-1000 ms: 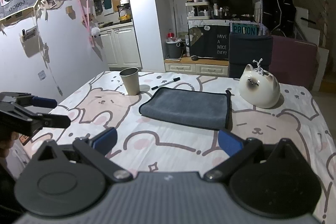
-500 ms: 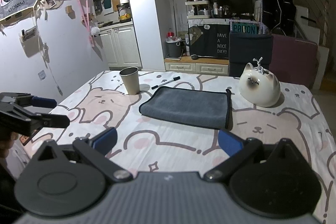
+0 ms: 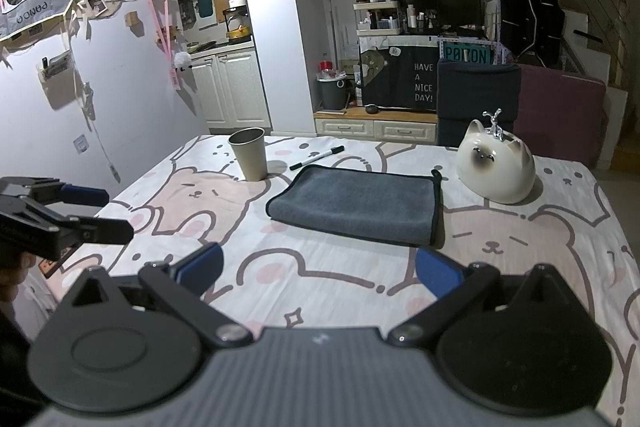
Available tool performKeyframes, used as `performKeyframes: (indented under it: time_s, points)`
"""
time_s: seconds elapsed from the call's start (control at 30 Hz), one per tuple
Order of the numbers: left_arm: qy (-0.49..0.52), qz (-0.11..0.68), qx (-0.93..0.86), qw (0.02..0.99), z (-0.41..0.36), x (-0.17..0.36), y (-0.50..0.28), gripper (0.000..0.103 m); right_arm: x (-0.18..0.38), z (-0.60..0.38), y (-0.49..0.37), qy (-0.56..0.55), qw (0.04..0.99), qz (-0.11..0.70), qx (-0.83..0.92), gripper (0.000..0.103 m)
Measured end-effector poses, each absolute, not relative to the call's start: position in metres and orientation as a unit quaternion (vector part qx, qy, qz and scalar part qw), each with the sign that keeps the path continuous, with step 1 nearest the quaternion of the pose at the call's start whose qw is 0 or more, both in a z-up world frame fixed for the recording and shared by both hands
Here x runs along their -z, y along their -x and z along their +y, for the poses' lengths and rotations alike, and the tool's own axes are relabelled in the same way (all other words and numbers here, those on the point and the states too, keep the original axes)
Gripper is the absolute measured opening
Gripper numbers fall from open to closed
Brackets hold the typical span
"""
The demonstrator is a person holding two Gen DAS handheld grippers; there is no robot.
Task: Fold towel
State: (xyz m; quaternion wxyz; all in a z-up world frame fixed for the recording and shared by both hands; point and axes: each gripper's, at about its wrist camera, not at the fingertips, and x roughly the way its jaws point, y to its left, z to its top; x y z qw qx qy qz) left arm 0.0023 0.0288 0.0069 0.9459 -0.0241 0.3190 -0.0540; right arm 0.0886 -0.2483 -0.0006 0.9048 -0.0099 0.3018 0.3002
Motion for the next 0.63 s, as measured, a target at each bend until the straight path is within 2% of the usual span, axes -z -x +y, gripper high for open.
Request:
performKeyframes:
  time_s: [0.63]
  points:
    - [0.024, 0.318, 0.052, 0.947, 0.0259, -0.0091, -0.0020, 0.103, 0.0010, -0.2455, -0.0869, 0.008, 0.904, 0.302, -0.302, 0.103]
